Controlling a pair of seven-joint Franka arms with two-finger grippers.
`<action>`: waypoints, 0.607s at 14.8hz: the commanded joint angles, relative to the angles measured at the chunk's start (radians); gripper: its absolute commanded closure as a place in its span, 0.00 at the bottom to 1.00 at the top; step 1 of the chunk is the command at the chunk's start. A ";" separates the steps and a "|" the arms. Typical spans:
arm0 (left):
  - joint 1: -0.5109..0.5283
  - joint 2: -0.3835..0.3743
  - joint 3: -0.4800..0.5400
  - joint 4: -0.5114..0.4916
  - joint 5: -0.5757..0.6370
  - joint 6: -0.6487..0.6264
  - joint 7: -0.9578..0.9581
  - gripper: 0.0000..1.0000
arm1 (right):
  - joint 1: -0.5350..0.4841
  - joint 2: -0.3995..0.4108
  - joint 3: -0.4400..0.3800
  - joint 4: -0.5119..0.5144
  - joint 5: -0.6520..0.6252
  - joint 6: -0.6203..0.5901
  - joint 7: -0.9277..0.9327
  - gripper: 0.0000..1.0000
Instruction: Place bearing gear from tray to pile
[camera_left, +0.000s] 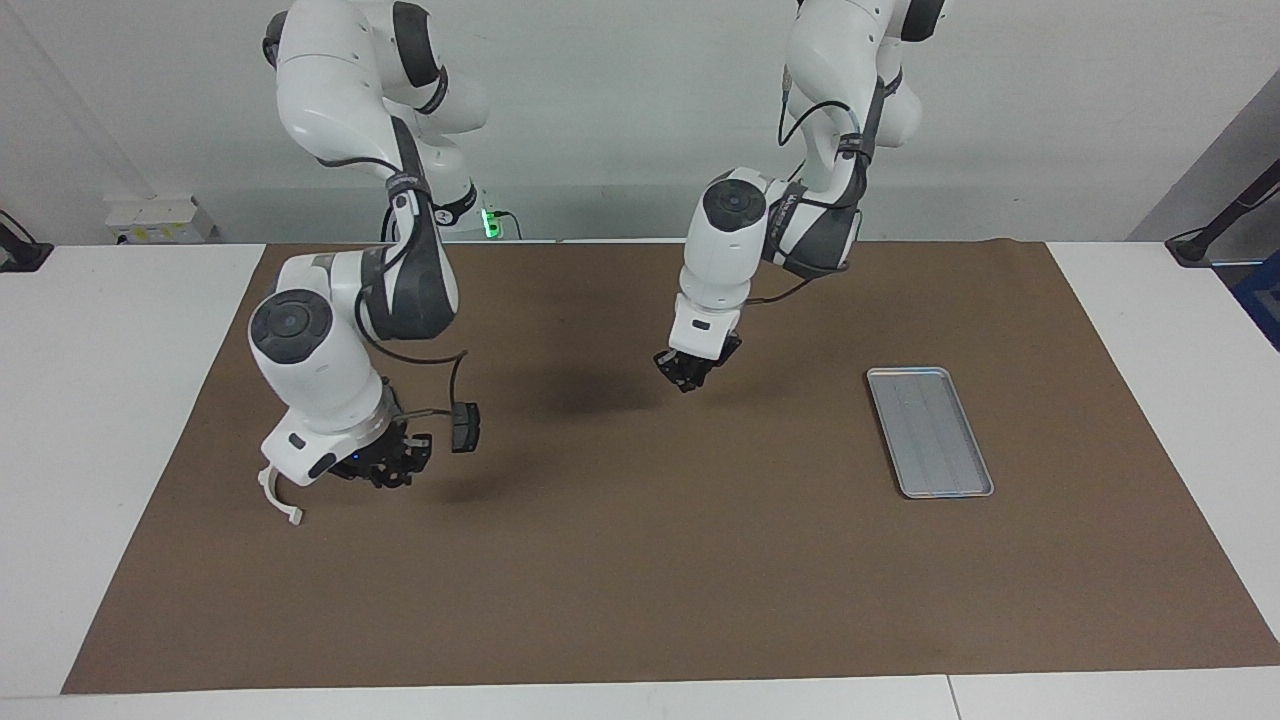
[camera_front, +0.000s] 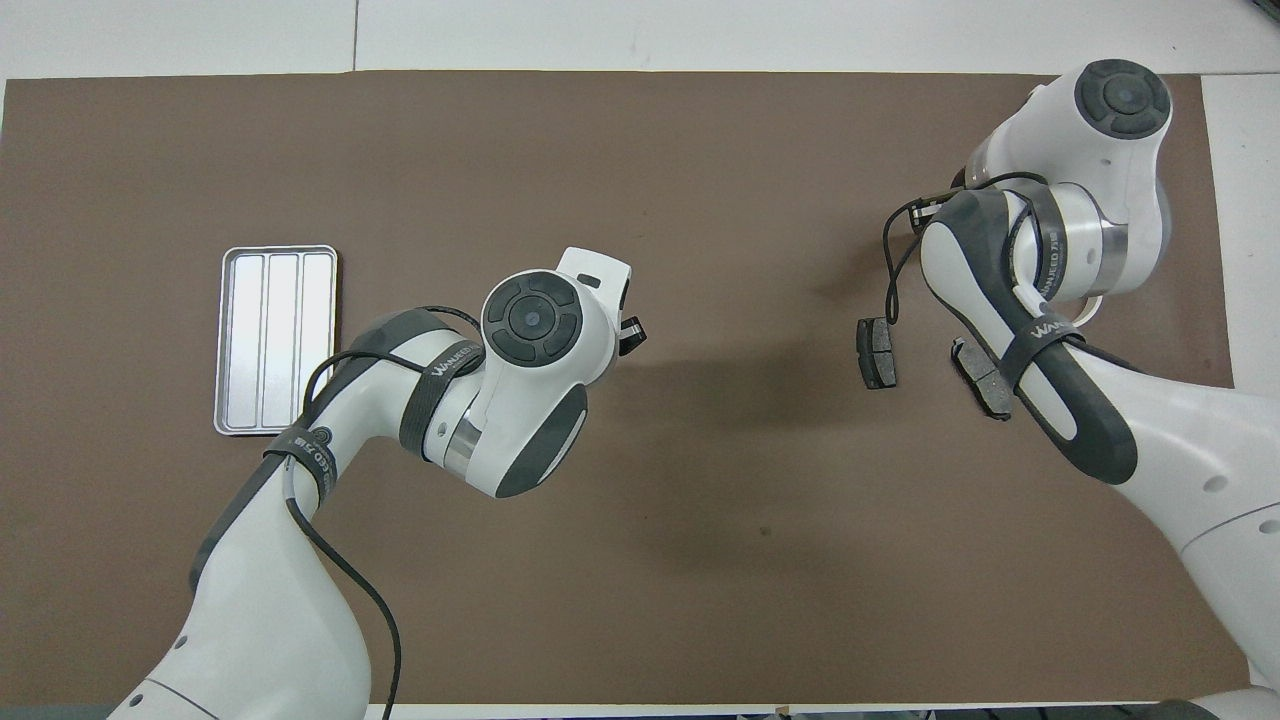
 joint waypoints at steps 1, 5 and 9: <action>-0.022 0.016 0.012 -0.025 0.015 0.040 -0.012 1.00 | -0.017 0.006 0.014 -0.025 0.010 0.056 -0.036 1.00; -0.037 0.015 0.012 -0.045 0.015 0.067 -0.018 1.00 | -0.023 0.006 0.014 -0.044 0.012 0.073 -0.030 0.60; -0.045 0.010 0.014 -0.080 0.019 0.109 -0.019 1.00 | -0.012 -0.003 0.014 -0.042 0.013 0.055 -0.022 0.00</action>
